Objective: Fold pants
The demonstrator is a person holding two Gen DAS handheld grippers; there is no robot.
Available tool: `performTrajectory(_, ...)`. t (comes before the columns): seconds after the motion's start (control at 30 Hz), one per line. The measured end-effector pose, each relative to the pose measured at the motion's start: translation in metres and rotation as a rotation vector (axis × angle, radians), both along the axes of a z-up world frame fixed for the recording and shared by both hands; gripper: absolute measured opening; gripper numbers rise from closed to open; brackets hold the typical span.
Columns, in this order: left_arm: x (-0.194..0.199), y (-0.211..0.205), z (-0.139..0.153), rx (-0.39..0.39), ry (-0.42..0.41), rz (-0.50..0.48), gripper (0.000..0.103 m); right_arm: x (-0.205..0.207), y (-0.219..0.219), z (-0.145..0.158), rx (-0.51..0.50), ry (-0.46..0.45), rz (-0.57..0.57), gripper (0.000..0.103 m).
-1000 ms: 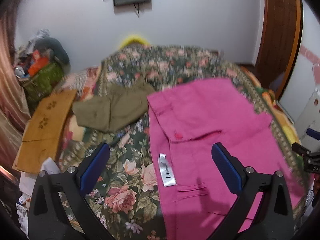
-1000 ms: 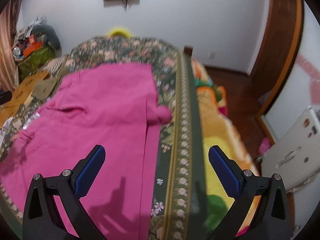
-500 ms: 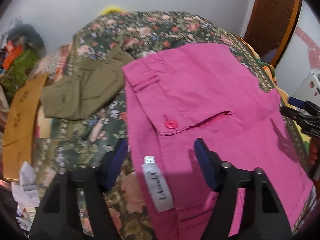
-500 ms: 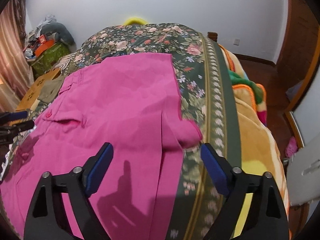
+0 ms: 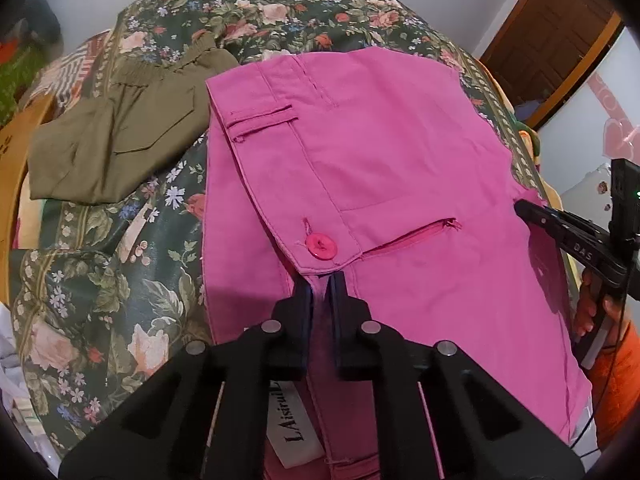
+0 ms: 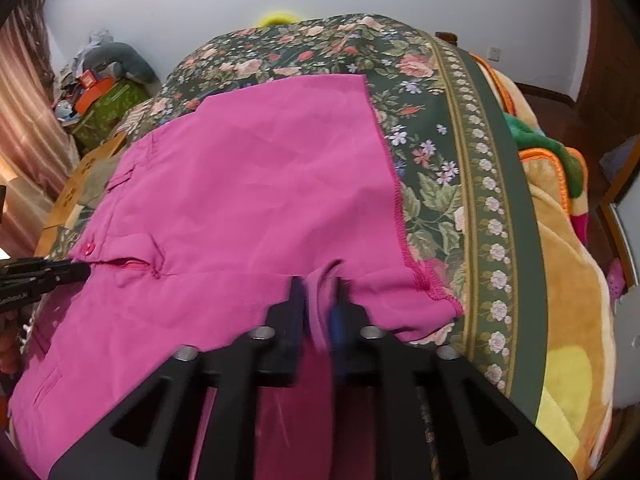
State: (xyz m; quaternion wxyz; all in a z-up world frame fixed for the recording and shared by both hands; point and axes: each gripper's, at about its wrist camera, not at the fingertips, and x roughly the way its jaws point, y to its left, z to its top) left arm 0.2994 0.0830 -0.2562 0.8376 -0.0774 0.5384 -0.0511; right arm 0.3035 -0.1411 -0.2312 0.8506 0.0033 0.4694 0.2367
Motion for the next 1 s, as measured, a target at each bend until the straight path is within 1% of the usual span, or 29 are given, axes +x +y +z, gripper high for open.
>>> performTrajectory(0.1, -0.004, -0.005, 0.003, 0.081, -0.029, 0.004, 0.006, -0.003, -0.004, 0.002, 0.003, -0.021, -0.013, 0.007)
performTrajectory(0.17, -0.005, -0.005, 0.003, 0.117, -0.039, 0.007, 0.006, -0.003, -0.006, 0.003, 0.001, -0.025, -0.021, 0.007)
performTrajectory(0.3, -0.006, -0.003, 0.0, 0.134, -0.043, 0.01, 0.006, -0.001, -0.006, 0.001, -0.007, -0.013, -0.032, 0.007)
performTrajectory(0.37, -0.007, -0.004, -0.001, 0.143, -0.049, -0.01, 0.006, 0.0, -0.004, 0.001, -0.016, -0.011, -0.042, 0.007)
performTrajectory(0.43, -0.007, -0.002, 0.0, 0.132, -0.042, -0.027, 0.007, 0.001, -0.003, 0.003, -0.025, -0.008, -0.044, 0.007)
performTrajectory(0.5, -0.007, 0.003, 0.005, 0.108, -0.028, -0.031, 0.008, -0.003, -0.005, 0.008, -0.031, -0.009, -0.038, 0.01)
performTrajectory(0.57, -0.009, 0.006, 0.011, 0.095, -0.026, -0.045, 0.008, -0.008, -0.008, 0.015, -0.049, -0.019, -0.041, 0.02)
performTrajectory(0.6, -0.012, 0.007, 0.016, 0.088, -0.035, -0.048, 0.008, -0.01, -0.011, 0.019, -0.058, -0.027, -0.038, 0.023)
performTrajectory(0.63, -0.012, 0.008, 0.018, 0.087, -0.042, -0.048, 0.008, -0.012, -0.014, 0.023, -0.056, -0.036, -0.03, 0.028)
performTrajectory(0.67, -0.012, 0.01, 0.021, 0.088, -0.049, -0.043, 0.01, -0.013, -0.017, 0.025, -0.055, -0.045, -0.027, 0.035)
performTrajectory(0.7, -0.011, 0.012, 0.023, 0.088, -0.055, -0.04, 0.011, -0.015, -0.021, 0.029, -0.054, -0.059, -0.032, 0.039)
performTrajectory(0.73, -0.009, 0.014, 0.025, 0.085, -0.06, -0.035, 0.016, -0.015, -0.026, 0.031, -0.057, -0.072, -0.047, 0.044)
performTrajectory(0.8, -0.005, 0.017, 0.025, 0.065, -0.053, -0.023, 0.031, -0.015, -0.033, 0.034, -0.053, -0.079, -0.076, 0.044)
performTrajectory(0.83, -0.002, 0.02, 0.024, 0.042, -0.04, -0.021, 0.049, -0.013, -0.037, 0.034, -0.044, -0.074, -0.087, 0.044)
performTrajectory(0.87, 0.001, 0.022, 0.022, 0.009, -0.029, -0.015, 0.061, -0.011, -0.04, 0.035, -0.034, -0.069, -0.1, 0.044)
performTrajectory(0.93, 0.007, 0.025, 0.019, -0.037, -0.032, -0.006, 0.062, -0.006, -0.045, 0.034, -0.027, -0.063, -0.132, 0.044)
performTrajectory(1.0, 0.017, 0.025, 0.013, -0.041, -0.013, 0.0, 0.062, 0.001, -0.048, 0.03, -0.03, -0.057, -0.153, 0.044)
